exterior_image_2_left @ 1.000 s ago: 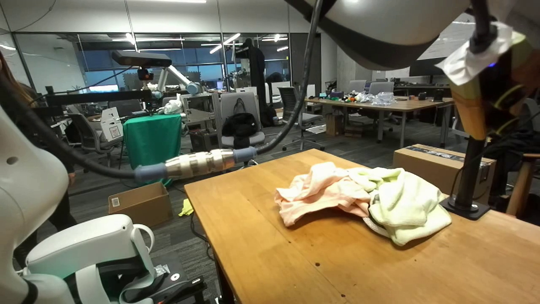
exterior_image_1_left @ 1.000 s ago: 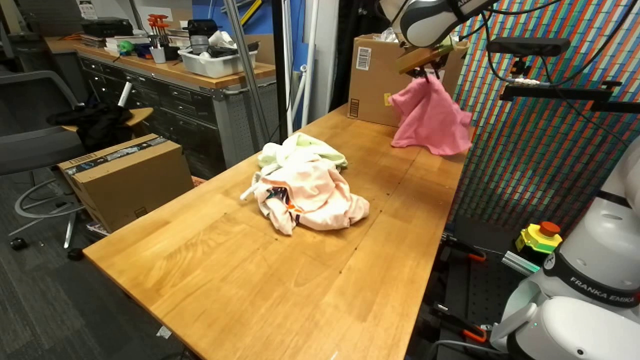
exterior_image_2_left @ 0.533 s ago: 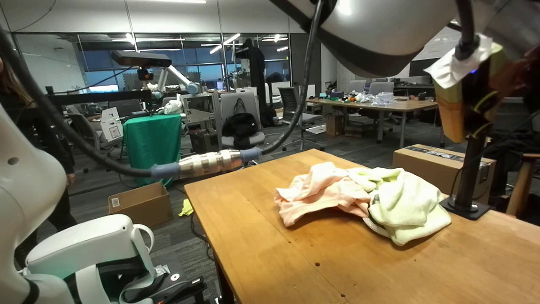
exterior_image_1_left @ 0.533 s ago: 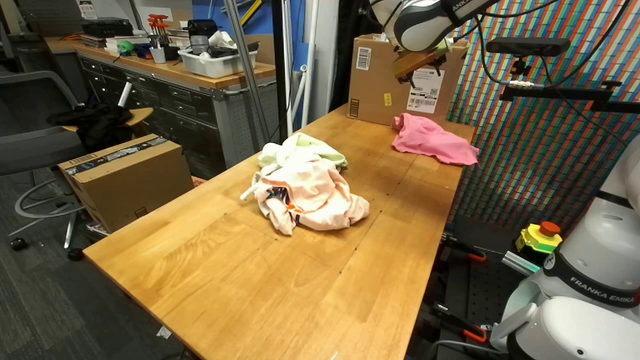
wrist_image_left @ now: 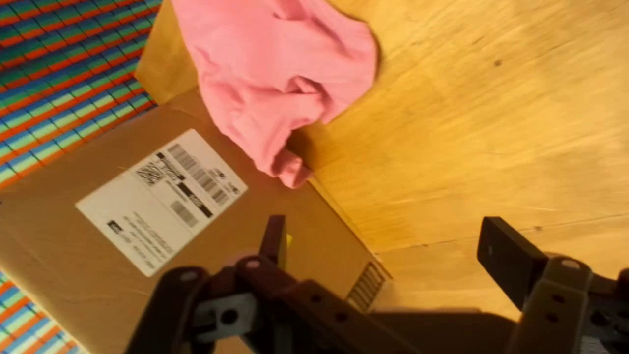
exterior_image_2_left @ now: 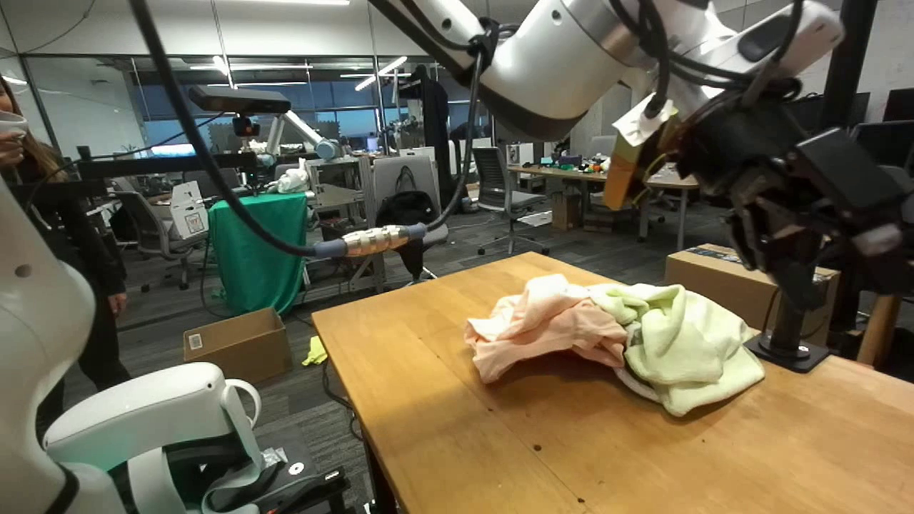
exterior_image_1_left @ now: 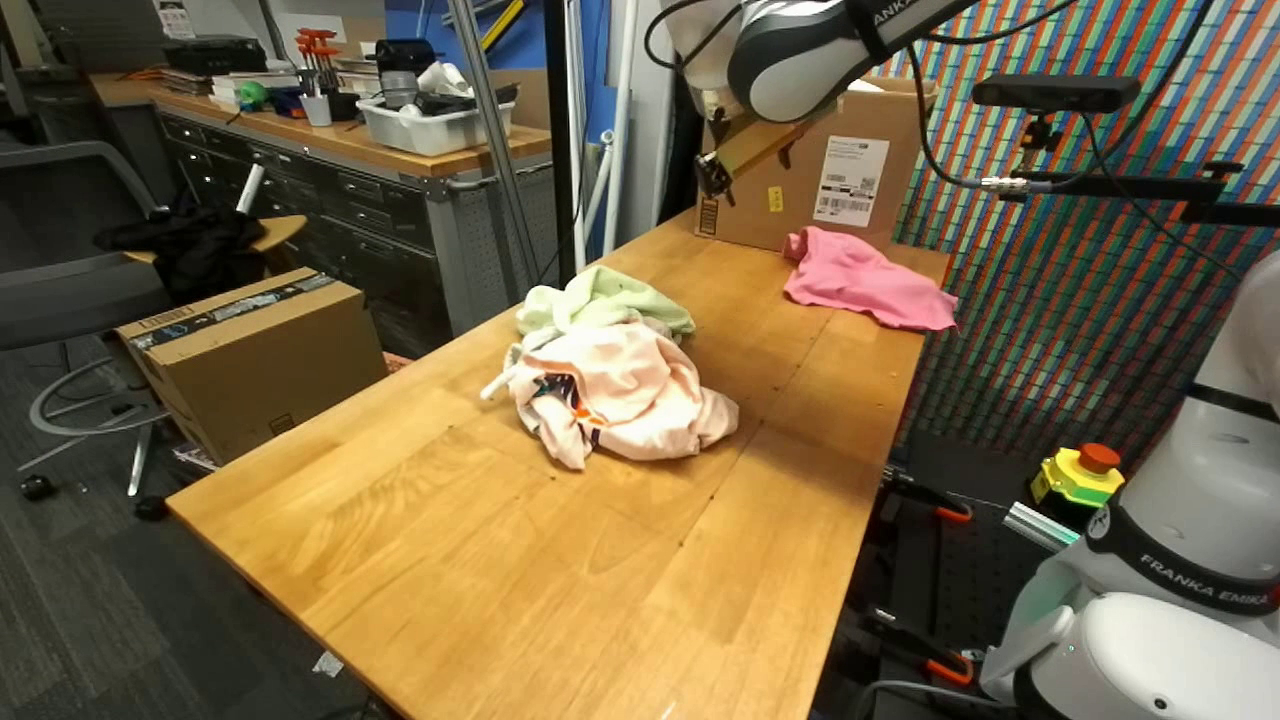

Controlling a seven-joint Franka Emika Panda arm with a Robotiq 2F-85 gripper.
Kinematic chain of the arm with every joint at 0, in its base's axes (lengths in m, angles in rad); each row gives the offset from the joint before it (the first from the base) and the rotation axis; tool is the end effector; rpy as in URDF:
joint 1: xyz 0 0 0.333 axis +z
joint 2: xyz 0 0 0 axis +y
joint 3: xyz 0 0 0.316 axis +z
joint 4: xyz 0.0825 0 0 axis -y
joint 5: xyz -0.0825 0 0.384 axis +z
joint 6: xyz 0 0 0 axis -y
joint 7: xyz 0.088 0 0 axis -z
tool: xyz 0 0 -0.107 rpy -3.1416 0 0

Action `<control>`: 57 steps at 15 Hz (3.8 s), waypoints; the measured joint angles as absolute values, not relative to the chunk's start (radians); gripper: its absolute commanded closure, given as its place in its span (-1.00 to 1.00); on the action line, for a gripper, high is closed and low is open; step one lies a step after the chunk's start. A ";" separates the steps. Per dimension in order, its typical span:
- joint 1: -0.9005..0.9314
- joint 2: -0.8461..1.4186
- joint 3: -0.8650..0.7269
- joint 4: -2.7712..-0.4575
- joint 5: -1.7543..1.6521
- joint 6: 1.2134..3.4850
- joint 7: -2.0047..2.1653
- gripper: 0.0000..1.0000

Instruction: Spread out the clothes and the objects on the table

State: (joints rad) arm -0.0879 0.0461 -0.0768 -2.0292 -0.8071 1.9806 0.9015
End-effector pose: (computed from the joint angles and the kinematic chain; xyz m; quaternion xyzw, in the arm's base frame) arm 0.5449 -0.1363 0.4339 0.8787 -0.3173 0.0867 0.3460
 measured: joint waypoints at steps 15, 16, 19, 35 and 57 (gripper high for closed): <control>0.025 0.293 0.028 -1.958 -0.510 2.343 0.301 -1.00; 0.025 0.304 0.028 -1.944 -0.481 2.344 0.228 -1.00; 0.019 0.337 0.027 -1.901 -0.423 2.340 0.015 -1.00; -0.073 0.440 0.025 -1.769 -0.310 2.299 -0.493 0.65; -0.025 0.414 -0.126 -1.764 -0.538 2.372 -0.139 0.88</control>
